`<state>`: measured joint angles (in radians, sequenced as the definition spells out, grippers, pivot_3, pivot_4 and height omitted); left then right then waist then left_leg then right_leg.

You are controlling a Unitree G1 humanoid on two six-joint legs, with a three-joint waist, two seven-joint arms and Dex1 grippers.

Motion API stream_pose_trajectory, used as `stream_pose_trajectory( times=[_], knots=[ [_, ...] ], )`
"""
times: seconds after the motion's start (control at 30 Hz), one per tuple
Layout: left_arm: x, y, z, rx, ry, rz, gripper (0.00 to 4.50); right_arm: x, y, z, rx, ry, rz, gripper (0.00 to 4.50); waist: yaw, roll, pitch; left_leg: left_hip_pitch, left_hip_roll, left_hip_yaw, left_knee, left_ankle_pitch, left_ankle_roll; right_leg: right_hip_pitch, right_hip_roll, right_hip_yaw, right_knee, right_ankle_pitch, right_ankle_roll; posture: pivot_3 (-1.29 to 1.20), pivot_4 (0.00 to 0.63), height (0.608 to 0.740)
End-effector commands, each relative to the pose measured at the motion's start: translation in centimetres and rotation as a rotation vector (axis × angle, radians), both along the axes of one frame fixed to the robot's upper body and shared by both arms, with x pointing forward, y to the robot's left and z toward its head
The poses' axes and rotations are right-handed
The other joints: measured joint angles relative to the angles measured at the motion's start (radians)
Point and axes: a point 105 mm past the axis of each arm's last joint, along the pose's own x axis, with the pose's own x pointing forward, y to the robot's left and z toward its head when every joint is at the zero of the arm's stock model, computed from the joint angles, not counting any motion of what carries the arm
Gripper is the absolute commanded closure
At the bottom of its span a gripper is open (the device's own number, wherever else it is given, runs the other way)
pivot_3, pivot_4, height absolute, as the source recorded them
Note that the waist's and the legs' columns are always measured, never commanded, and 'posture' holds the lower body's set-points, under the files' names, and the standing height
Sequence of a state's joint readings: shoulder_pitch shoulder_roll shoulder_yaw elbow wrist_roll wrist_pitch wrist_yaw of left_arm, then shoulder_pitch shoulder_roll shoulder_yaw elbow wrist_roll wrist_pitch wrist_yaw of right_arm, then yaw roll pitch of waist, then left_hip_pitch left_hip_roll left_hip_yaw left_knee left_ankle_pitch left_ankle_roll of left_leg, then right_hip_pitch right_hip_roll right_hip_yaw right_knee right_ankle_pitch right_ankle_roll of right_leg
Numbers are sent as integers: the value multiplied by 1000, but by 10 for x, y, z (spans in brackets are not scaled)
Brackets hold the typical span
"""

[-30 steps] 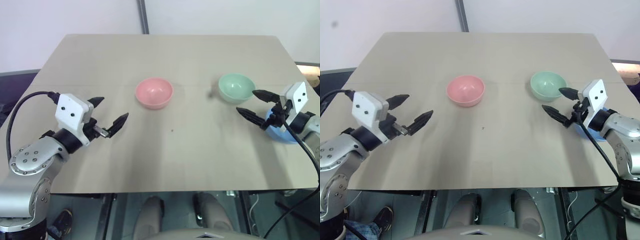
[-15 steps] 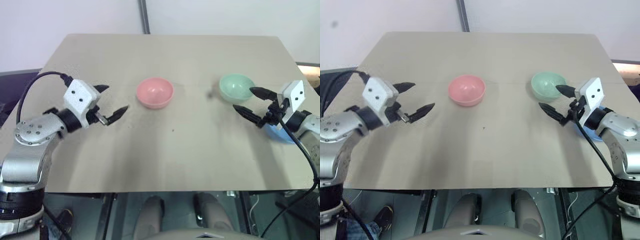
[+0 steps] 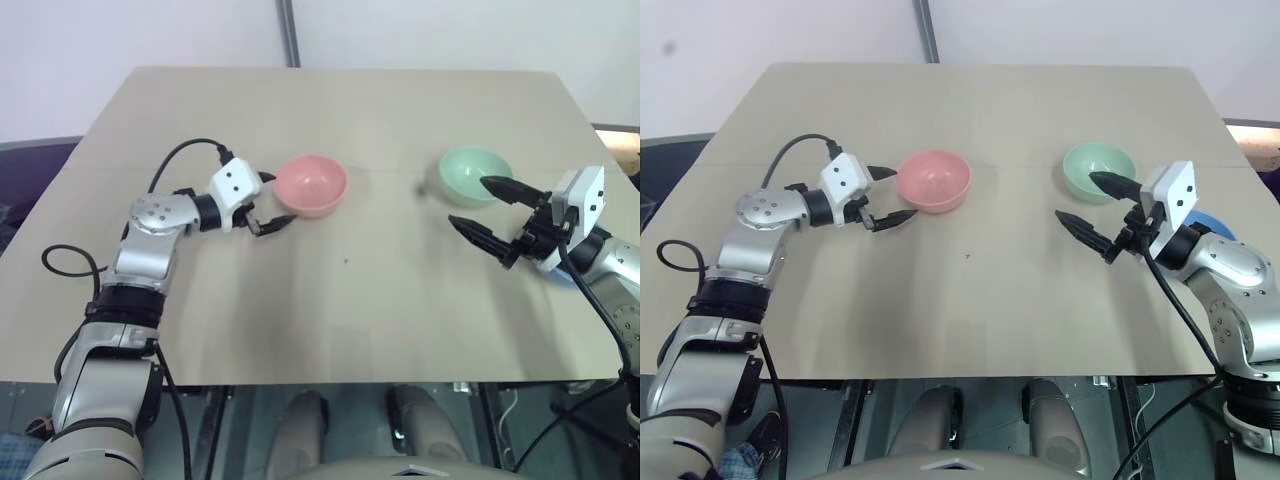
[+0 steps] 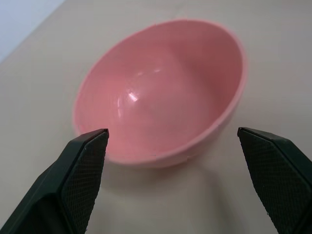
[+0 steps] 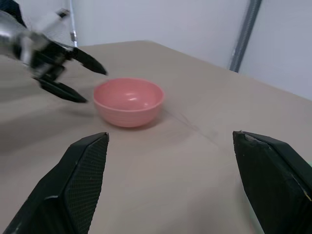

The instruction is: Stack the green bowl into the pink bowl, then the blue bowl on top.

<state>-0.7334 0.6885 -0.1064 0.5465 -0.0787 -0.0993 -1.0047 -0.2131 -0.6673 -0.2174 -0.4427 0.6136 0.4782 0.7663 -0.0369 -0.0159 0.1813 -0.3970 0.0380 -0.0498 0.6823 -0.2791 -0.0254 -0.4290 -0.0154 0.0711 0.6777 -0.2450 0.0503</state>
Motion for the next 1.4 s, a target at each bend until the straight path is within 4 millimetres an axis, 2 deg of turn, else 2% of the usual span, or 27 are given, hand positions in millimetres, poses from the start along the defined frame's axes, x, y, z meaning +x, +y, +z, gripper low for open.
stream_pose_trajectory(
  times=[0.03,0.27,0.4,0.67,0.9,0.93,0.97,1.0,1.07,1.2,1.4],
  knots=[
    [10,-11,12,56,-55,-70,0,-16,6,12,-8,-21,52,70,1,0,0,0,0,0,0,0,0,0,0,0,0,0,0,0,150,740],
    [20,-43,19,86,-45,-197,0,-21,8,11,-6,3,53,70,-1,0,0,0,0,-1,1,0,0,0,0,0,0,0,0,0,150,740],
    [19,-56,7,188,-4,-282,0,-22,7,13,1,1,37,70,-2,0,0,0,0,-1,1,0,0,0,0,0,0,0,0,0,150,740],
    [16,-55,-8,315,50,-334,0,-22,5,14,1,-14,13,70,-3,0,0,0,0,-1,1,0,0,0,0,0,1,0,0,0,150,740],
    [21,-52,-7,311,57,-295,0,-20,4,15,7,-23,5,70,-2,0,0,-1,0,-1,1,0,0,0,0,0,1,0,0,0,150,740],
    [21,-52,-6,306,53,-293,547,-20,4,16,8,-23,5,0,-3,0,0,-1,0,-1,1,0,0,0,0,0,1,0,0,0,150,740],
    [21,-52,-5,300,48,-293,853,-20,4,16,11,-22,4,0,-3,0,0,-1,0,-1,1,0,0,0,0,0,1,0,0,0,150,740],
    [21,-53,-4,290,47,-294,1464,-20,4,16,14,-21,4,0,-3,0,0,-1,0,-1,1,0,0,0,0,0,1,0,0,0,150,740],
    [21,-55,-5,290,44,-302,2240,-20,3,17,14,-21,4,0,-3,0,0,-1,0,-1,1,0,0,0,0,0,1,0,0,0,150,740],
    [19,-56,-5,297,38,-319,4392,-18,3,17,13,-21,2,0,-2,0,0,-1,0,-1,1,0,0,0,0,0,1,0,0,0,150,740],
    [12,-59,-4,324,7,-382,4392,-18,3,16,11,-22,4,0,-2,0,0,0,0,-1,1,0,0,1,0,0,1,0,0,0,150,740]
  ],
)
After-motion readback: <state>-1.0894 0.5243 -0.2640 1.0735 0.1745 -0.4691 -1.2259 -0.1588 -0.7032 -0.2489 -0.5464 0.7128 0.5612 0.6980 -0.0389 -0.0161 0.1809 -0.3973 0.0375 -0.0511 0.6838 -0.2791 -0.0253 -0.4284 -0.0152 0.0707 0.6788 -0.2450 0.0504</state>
